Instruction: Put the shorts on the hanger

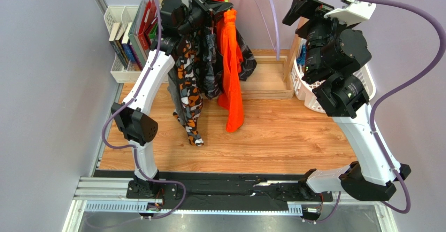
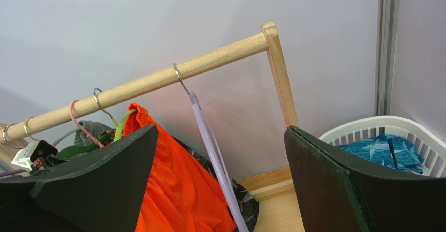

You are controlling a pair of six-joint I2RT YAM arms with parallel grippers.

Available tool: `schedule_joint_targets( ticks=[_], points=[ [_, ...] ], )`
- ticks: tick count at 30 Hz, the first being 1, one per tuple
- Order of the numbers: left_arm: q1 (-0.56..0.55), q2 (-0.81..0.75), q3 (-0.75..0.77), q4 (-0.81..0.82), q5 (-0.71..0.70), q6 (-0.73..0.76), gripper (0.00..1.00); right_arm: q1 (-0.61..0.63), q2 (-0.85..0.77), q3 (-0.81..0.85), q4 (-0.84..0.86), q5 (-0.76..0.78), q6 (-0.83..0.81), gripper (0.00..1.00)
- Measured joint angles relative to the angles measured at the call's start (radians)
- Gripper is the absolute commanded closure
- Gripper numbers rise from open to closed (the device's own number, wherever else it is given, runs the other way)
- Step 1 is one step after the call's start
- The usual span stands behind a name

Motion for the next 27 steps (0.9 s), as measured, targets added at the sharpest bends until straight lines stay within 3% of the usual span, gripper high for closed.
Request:
schedule_joint_targets(
  ticks=[3, 7, 15, 23, 27],
  points=[
    [0.004, 0.003, 0.0, 0.004, 0.006, 0.008, 0.82, -0.004, 0.0, -0.009, 0.016, -0.006, -0.001, 0.04],
    [0.004, 0.003, -0.001, 0.017, 0.017, 0.022, 0.52, -0.006, 0.0, -0.025, 0.032, -0.016, -0.003, 0.04],
    [0.029, -0.117, -0.121, 0.04, 0.022, 0.086, 0.25, -0.008, -0.007, -0.048, 0.025, -0.037, -0.002, 0.04],
    [0.04, -0.285, -0.243, -0.026, 0.015, 0.206, 0.14, -0.008, -0.079, -0.108, 0.003, -0.042, -0.003, 0.04],
    [0.04, -0.356, -0.257, -0.108, -0.002, 0.315, 0.01, -0.008, -0.116, -0.129, -0.001, -0.046, -0.008, 0.04]
  ],
)
